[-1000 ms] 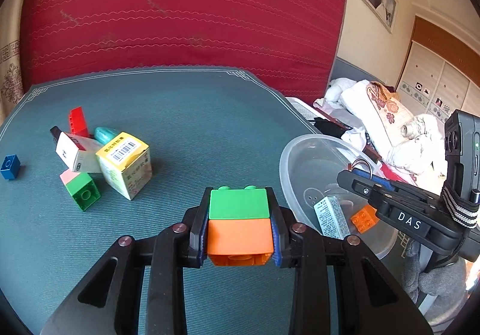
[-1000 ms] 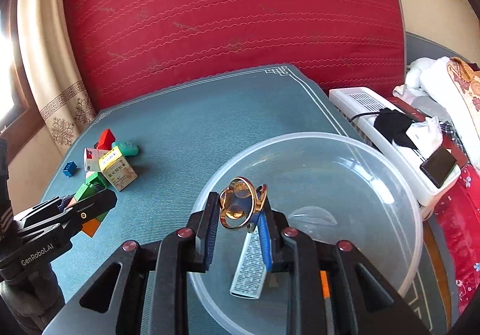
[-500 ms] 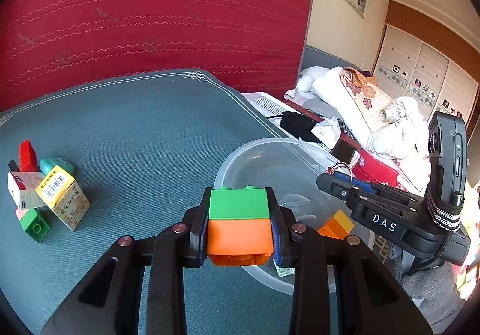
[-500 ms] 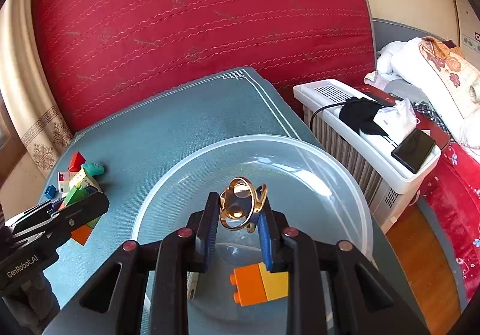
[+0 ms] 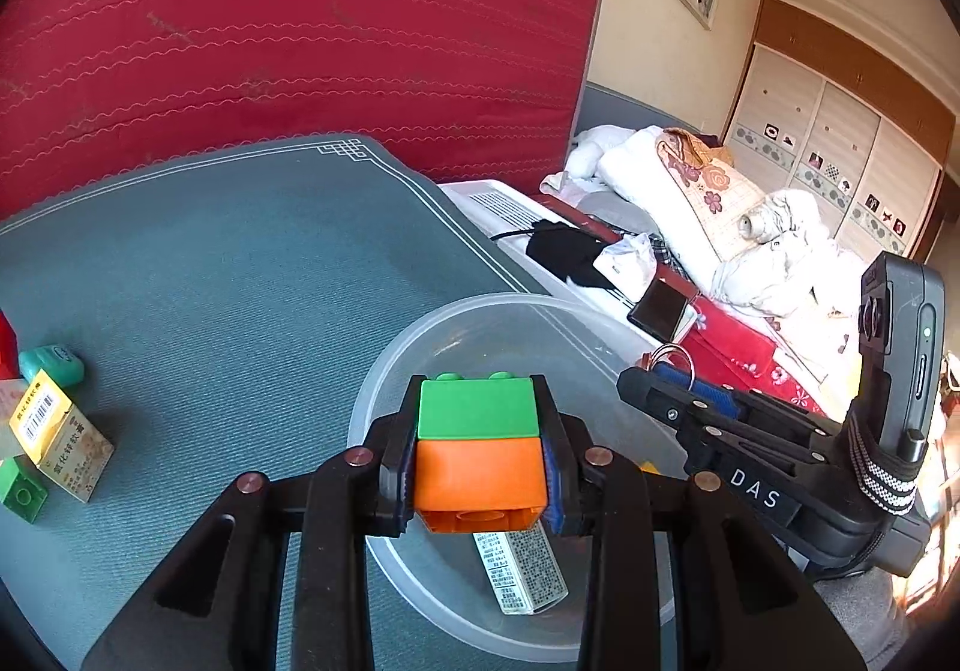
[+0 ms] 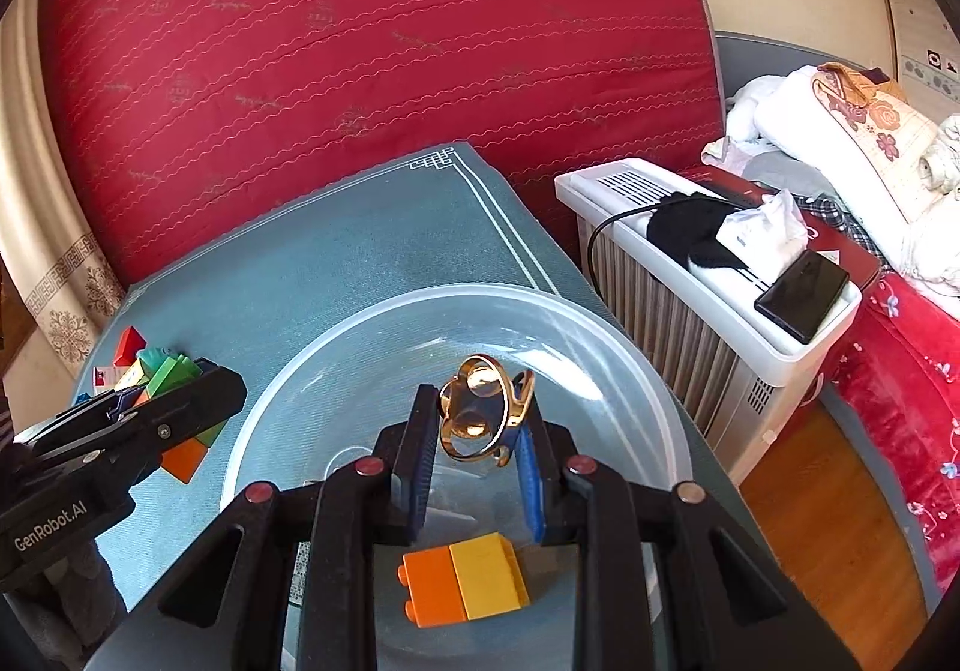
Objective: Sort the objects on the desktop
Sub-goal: 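Open the left tool over the bowl while the right tool releases the ring, then move both tools back toward the remaining table objects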
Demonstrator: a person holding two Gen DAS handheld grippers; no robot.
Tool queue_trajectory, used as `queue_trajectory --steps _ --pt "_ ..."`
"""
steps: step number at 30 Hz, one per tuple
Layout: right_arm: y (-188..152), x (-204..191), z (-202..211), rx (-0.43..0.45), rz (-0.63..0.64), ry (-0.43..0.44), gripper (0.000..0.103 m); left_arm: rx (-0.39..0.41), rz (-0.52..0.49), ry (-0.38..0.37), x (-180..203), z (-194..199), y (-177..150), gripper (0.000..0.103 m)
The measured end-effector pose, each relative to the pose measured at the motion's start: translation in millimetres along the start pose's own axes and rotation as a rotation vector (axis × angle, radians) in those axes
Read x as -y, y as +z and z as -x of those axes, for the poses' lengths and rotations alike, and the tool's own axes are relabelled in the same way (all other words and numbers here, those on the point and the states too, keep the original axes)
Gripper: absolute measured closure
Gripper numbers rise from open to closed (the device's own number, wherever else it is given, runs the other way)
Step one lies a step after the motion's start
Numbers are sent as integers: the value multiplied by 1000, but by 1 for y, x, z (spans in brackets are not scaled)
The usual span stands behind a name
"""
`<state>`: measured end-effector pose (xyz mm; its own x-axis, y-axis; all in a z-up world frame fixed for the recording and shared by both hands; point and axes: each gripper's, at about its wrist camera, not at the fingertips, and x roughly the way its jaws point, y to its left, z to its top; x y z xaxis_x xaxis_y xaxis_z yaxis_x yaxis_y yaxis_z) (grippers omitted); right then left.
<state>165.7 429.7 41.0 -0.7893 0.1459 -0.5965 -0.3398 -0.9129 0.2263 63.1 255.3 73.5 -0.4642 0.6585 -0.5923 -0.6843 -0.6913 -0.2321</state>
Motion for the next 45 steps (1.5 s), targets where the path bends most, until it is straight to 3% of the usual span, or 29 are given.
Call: queue_trajectory --steps 1,3,10,20,24,34,45 --pt "0 2 0 3 -7 -7 75 -15 20 -25 -1 -4 2 66" --pt "1 7 0 7 -24 -23 74 -37 67 -81 -5 -8 2 49" --pt "4 16 1 16 -61 -41 54 -6 99 -73 -13 -4 -1 49" --pt "2 4 3 13 -43 -30 54 14 107 0 -27 7 -5 49" --pt "-1 -3 4 13 -38 -27 46 21 120 18 -34 14 -8 49" --pt "-6 -31 6 8 6 2 38 47 157 70 -64 37 -17 49" --pt "-14 -75 4 -6 64 60 35 72 208 147 -103 67 -31 49"
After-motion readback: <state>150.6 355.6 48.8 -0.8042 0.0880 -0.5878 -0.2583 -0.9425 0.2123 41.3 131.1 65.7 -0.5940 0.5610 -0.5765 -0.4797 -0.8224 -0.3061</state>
